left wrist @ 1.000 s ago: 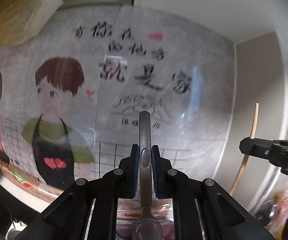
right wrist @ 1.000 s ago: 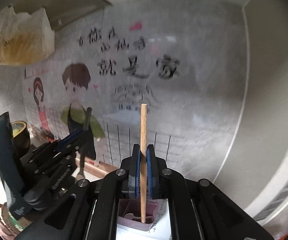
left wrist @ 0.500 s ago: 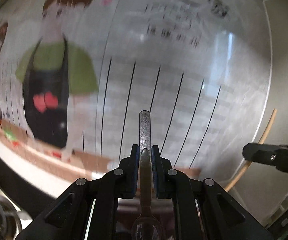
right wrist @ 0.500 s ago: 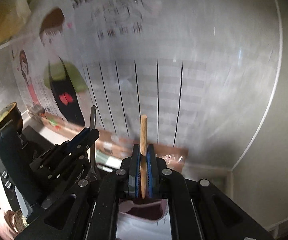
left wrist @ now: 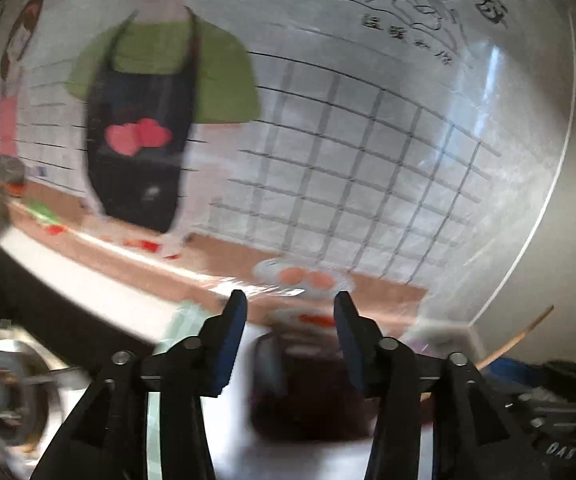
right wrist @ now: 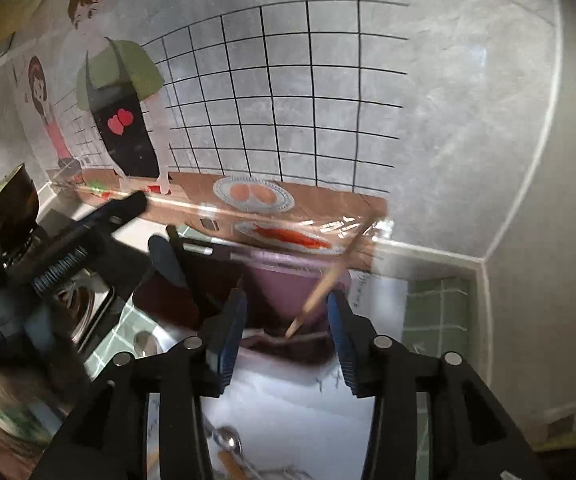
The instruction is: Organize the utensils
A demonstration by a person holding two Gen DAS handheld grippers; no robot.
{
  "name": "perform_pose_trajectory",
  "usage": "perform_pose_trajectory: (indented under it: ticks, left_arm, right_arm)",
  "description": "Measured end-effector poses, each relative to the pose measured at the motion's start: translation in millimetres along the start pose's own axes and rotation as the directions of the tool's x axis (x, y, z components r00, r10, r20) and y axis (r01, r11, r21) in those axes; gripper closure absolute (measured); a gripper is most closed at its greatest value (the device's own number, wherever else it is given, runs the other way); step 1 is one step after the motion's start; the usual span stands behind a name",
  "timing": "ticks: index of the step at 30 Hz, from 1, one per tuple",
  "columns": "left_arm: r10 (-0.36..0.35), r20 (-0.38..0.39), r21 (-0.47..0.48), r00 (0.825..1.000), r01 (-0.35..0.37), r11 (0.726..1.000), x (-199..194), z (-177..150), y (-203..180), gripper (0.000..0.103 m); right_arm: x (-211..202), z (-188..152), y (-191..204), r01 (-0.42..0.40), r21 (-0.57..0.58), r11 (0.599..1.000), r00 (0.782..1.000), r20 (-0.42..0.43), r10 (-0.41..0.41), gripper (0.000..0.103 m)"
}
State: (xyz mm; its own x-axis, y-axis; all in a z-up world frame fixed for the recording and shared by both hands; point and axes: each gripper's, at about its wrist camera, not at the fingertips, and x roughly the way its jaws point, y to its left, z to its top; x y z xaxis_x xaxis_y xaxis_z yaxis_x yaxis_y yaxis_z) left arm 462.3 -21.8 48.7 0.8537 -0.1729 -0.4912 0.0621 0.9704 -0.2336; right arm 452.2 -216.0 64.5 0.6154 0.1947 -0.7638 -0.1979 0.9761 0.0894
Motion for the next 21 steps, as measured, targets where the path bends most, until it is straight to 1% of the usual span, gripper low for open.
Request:
perform_pose_trajectory:
  ticks: [2, 4, 5, 6, 8, 11, 13, 16, 18, 21]
  left_arm:
    - [0.036, -0.053, 0.035, 0.998, -0.034, 0.999, -15, -1, 10, 0.055]
    - [0.036, -0.110, 0.063, 0.993, -0.030, 0.998, -27, -8, 18, 0.051]
    - [0.028, -0.146, 0.080, 0.989, -0.017, 0.997, -34, -14, 22, 0.047]
    - [0.024, -0.169, 0.090, 0.985, -0.009, 0.996, -41, -20, 25, 0.046]
    - [0.010, -0.213, 0.109, 0.977, 0.014, 0.994, -53, -34, 32, 0.042]
    - [-0.013, -0.270, 0.116, 0.963, 0.046, 0.992, -67, -56, 39, 0.039]
    - [-0.029, -0.312, 0.123, 0.950, 0.071, 0.990, -74, -72, 38, 0.039]
    - [-0.054, -0.360, 0.133, 0.931, 0.109, 0.985, -82, -88, 35, 0.039]
    - [-0.066, -0.398, 0.140, 0.915, 0.131, 0.981, -88, -99, 33, 0.039]
    - [-0.061, -0.424, 0.166, 0.904, 0.144, 0.976, -99, -111, 34, 0.039]
  right_arm:
    - [-9, -7, 1, 0.008, -0.014, 1.000, 1.000, -0.009, -0.008, 0.061]
    - [-19, -20, 7, 0.027, -0.048, 0.998, 0.999, -0.021, -0.028, 0.061]
    - [-24, -24, 9, 0.032, -0.057, 0.998, 0.999, -0.024, -0.033, 0.058]
    - [-30, -31, 12, 0.037, -0.070, 0.997, 0.999, -0.027, -0.038, 0.055]
    - [-36, -41, 19, 0.045, -0.089, 0.995, 0.998, -0.031, -0.048, 0.043]
    - [-46, -66, 29, 0.066, -0.128, 0.990, 0.996, -0.045, -0.072, 0.034]
    - [-46, -80, 34, 0.050, -0.134, 0.990, 0.995, -0.074, -0.060, 0.032]
    - [-39, -102, 38, 0.013, -0.148, 0.989, 0.990, -0.137, -0.033, 0.033]
    - [-34, -117, 39, -0.009, -0.163, 0.987, 0.983, -0.180, -0.021, 0.035]
    - [-24, -141, 38, -0.023, -0.174, 0.984, 0.970, -0.243, -0.020, 0.041]
